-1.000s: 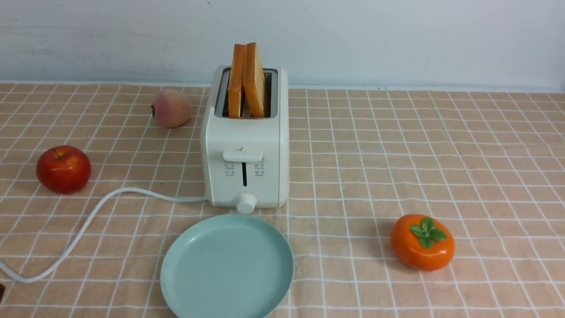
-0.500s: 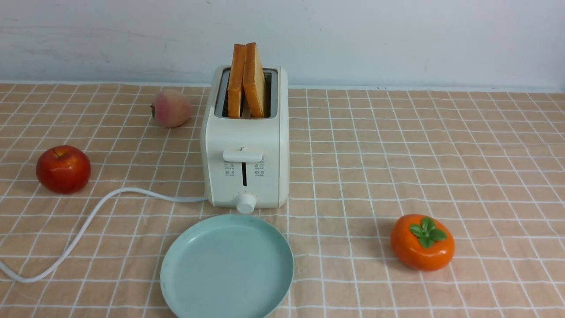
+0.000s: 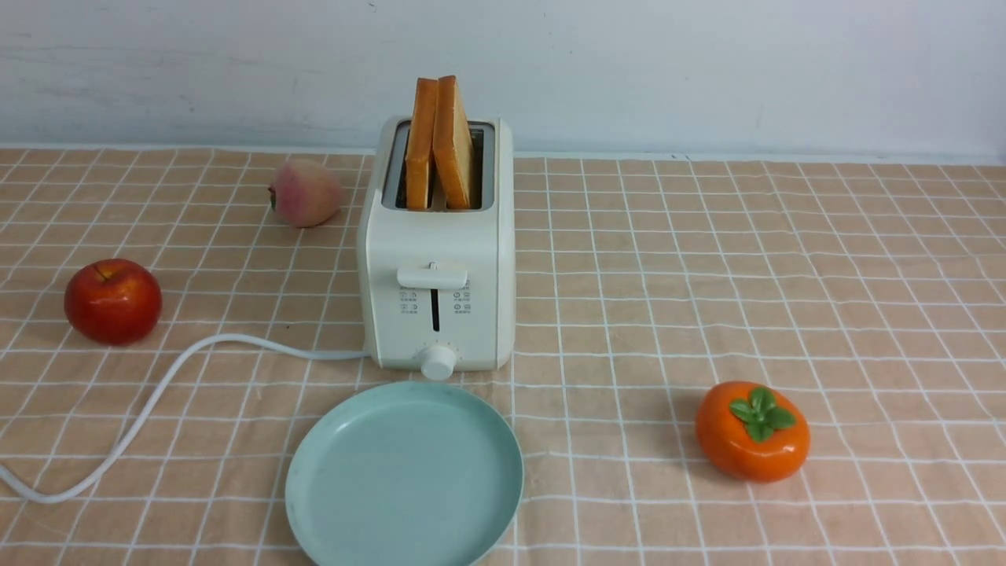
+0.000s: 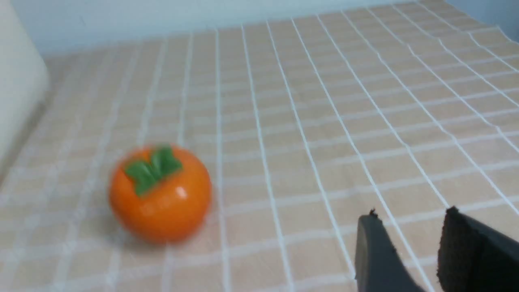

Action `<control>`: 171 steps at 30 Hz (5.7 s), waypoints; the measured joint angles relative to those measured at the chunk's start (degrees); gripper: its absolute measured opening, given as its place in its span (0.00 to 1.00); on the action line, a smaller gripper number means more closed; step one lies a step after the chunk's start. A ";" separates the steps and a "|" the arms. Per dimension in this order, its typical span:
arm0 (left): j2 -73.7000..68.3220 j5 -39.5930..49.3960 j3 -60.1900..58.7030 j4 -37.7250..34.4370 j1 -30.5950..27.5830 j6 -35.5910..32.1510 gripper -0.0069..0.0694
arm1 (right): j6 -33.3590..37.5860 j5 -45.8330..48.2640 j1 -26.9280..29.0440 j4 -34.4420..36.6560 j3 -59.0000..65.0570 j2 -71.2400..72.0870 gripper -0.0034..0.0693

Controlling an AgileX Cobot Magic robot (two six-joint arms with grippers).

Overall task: Take toasted bread from bread machine on light coffee tablecloth place on plate.
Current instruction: 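Reach for a toast slice standing in the toaster with the left gripper, then place the slice of bread on the plate with the left gripper, then grasp the toast slice in the toaster and pull it up out of the slot with the right gripper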

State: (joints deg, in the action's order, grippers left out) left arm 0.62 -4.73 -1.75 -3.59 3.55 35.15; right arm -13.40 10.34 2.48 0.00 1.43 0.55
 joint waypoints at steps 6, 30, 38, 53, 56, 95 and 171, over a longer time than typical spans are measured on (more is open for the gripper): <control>0.00 -1.25 0.00 -4.89 0.00 2.76 0.23 | -9.67 -15.28 0.00 6.60 0.00 0.00 0.38; -35.92 48.50 42.43 -3.58 0.00 -6.71 0.07 | 1.67 45.86 0.00 10.43 -51.82 -31.48 0.38; -65.64 62.18 61.17 -7.04 1.15 -17.07 0.07 | 22.44 60.80 0.00 29.45 -55.24 -47.64 0.25; -93.76 49.25 87.60 -3.69 15.62 -18.32 0.08 | 28.06 55.06 0.00 32.39 -42.91 -48.65 0.02; -97.38 40.81 89.67 -0.75 15.62 -18.32 0.15 | 28.44 53.87 0.00 33.15 -42.69 -48.65 0.02; -99.55 32.14 89.75 4.77 15.62 -18.32 0.14 | 28.76 49.28 0.00 35.33 -42.69 -48.65 0.05; -32.43 56.94 40.62 19.07 15.62 0.59 0.07 | 19.90 47.64 -26.82 25.69 -90.62 -86.41 0.06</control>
State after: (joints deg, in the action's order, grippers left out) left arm -31.81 52.21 38.86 15.47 19.17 35.74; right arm 6.50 57.98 -24.34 25.69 -89.18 -85.86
